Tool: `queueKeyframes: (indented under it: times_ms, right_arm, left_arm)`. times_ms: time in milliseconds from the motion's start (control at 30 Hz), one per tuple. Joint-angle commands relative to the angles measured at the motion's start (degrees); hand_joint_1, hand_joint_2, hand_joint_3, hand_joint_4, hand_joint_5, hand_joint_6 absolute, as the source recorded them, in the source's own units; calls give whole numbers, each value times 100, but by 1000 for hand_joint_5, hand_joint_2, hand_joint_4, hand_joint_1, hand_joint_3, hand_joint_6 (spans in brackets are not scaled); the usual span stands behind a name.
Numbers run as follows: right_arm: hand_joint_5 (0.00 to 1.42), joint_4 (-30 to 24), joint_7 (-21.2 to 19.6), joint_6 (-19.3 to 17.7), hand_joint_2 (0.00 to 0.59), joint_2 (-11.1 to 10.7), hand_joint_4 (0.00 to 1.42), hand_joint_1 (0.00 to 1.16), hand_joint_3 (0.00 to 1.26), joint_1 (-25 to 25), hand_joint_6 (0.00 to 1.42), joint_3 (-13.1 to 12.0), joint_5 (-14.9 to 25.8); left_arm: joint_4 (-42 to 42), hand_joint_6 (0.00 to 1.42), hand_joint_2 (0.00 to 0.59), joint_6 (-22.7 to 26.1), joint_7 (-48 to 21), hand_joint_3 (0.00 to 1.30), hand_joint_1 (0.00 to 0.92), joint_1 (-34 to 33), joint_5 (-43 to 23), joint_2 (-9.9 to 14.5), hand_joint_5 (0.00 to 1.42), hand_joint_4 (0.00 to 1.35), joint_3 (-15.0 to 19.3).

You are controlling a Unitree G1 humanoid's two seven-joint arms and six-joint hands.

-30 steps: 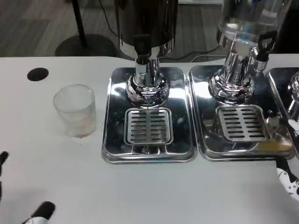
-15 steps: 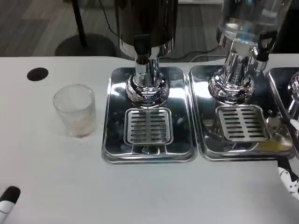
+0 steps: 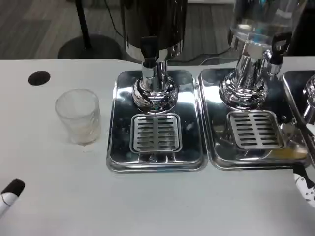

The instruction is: Grasp the cup under the faucet to collect the drink, then remove the cup.

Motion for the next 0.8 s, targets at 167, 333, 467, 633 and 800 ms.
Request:
queueKeyframes:
  times_ms: [167,333,467,633,800]
  right_arm:
    - [72,-63,51,54,461,1,148,616,152,-27,27,-6,35]
    - [72,-158,86,76,461,8,148,616,152,-30,27,-8,39]
    - [72,-240,111,85,461,13,148,616,152,-29,27,-37,57]
    - [72,-325,148,116,461,2,148,616,152,-43,27,-58,85]
    - [72,-393,178,133,461,-3,150,616,152,-65,27,-87,108]
  left_arm:
    - [559,129,18,215,-26,0,571,-590,215,215,72,0,101]
    - [867,128,27,279,65,0,594,-935,461,337,75,0,64]
    - [1033,128,35,340,203,0,603,-1143,672,363,76,0,43]
    - [1246,134,38,479,377,0,606,-1458,954,416,76,0,-39]
    - [1448,138,42,594,520,0,611,-1740,1144,427,79,0,-127]
